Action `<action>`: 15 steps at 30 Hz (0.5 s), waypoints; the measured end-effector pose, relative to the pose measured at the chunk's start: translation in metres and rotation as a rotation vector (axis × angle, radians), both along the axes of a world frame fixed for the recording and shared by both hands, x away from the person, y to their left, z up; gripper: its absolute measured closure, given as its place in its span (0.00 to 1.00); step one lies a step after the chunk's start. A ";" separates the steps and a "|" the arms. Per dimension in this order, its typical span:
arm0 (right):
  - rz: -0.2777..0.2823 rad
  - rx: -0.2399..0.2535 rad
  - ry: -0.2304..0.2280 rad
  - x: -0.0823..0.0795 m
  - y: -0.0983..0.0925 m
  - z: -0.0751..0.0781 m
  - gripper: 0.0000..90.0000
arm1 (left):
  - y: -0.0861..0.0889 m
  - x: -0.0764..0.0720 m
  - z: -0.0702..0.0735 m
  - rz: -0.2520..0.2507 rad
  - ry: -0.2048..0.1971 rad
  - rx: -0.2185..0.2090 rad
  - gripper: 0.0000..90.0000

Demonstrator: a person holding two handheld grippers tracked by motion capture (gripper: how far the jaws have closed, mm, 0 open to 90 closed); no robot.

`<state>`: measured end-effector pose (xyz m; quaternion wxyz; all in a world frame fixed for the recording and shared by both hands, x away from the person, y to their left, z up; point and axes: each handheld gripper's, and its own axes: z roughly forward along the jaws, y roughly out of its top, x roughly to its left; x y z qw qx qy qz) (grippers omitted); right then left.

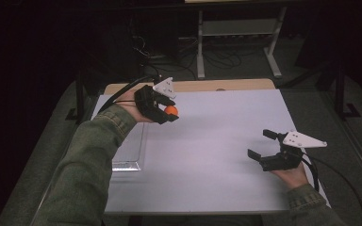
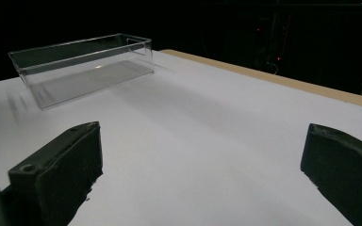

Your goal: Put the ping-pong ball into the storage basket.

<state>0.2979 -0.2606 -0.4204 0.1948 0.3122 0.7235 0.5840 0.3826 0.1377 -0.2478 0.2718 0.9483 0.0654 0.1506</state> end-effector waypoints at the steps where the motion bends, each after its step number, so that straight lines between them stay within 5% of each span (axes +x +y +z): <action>1: 0.000 0.000 0.000 0.000 0.000 0.000 0.00 | 0.001 0.000 0.000 0.005 0.002 0.001 0.56; 15: -0.002 -0.001 0.002 0.000 0.001 0.000 0.00 | 0.023 -0.006 0.007 0.041 -0.002 0.041 0.56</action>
